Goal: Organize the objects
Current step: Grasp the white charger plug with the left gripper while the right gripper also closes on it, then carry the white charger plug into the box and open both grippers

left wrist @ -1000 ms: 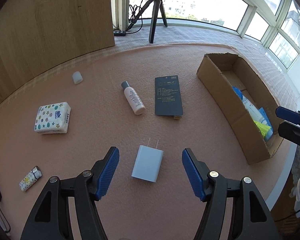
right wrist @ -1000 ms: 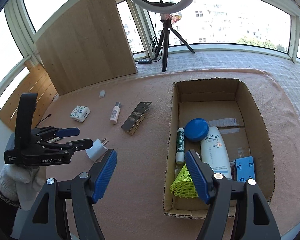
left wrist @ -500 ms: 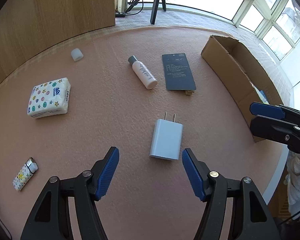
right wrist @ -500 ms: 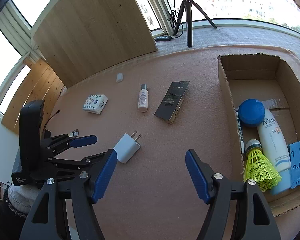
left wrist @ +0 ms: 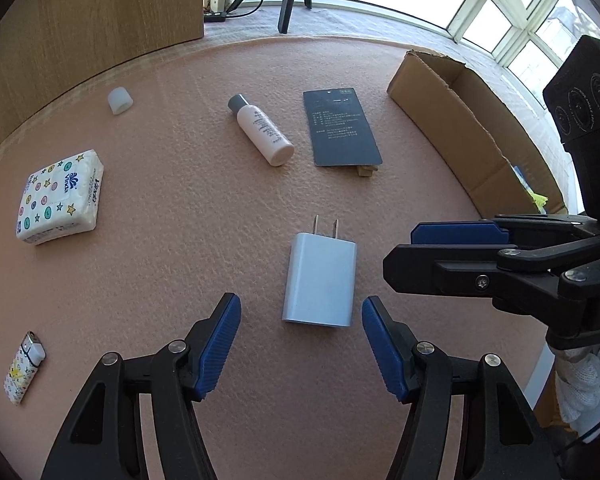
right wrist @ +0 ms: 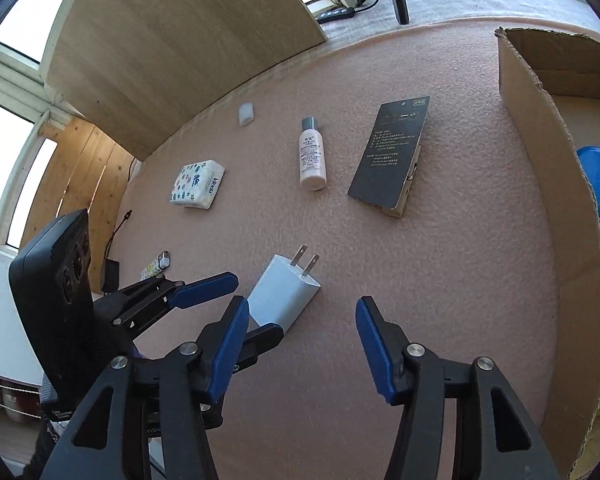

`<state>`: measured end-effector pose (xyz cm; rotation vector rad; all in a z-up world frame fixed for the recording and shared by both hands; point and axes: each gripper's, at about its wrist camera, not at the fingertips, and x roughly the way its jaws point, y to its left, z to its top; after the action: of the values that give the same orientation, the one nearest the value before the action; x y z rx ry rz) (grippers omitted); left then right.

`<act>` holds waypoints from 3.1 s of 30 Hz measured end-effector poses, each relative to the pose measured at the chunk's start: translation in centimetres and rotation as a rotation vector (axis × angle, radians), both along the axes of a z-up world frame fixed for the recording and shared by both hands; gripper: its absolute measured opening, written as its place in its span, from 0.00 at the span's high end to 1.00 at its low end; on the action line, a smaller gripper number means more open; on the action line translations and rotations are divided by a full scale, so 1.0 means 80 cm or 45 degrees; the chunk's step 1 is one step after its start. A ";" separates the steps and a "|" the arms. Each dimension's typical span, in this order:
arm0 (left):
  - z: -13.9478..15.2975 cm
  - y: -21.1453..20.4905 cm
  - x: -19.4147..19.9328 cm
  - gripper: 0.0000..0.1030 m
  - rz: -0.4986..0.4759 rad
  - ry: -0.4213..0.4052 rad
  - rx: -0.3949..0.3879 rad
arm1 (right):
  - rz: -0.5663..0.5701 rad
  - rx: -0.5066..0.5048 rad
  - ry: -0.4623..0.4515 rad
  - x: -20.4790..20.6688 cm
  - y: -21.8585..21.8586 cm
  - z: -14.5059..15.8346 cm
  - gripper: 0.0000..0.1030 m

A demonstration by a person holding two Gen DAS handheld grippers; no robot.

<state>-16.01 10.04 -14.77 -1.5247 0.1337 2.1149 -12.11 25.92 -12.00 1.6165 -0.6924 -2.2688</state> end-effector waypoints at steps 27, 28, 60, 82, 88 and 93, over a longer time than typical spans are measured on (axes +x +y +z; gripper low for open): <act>-0.002 0.025 0.005 0.62 0.019 0.019 0.045 | 0.065 -0.034 -0.083 -0.020 -0.017 -0.025 0.80; 0.002 0.028 0.006 0.62 0.018 0.029 0.044 | 0.064 -0.030 -0.076 -0.018 -0.016 -0.023 0.80; 0.109 0.274 0.050 0.62 -0.293 0.237 0.143 | -0.190 0.124 0.139 0.080 0.186 0.092 0.80; 0.051 0.425 0.060 0.62 -0.443 0.112 0.149 | -0.322 0.182 0.031 0.127 0.308 0.045 0.80; 0.047 0.431 0.060 0.61 -0.453 0.104 0.137 | -0.328 0.176 0.024 0.129 0.315 0.040 0.80; 0.048 0.428 0.059 0.45 -0.453 0.089 0.138 | -0.328 0.187 0.043 0.128 0.316 0.040 0.57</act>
<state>-11.26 44.27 -10.92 -1.2593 0.2887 1.8598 -1.91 51.17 -8.77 1.6304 -0.7826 -2.5780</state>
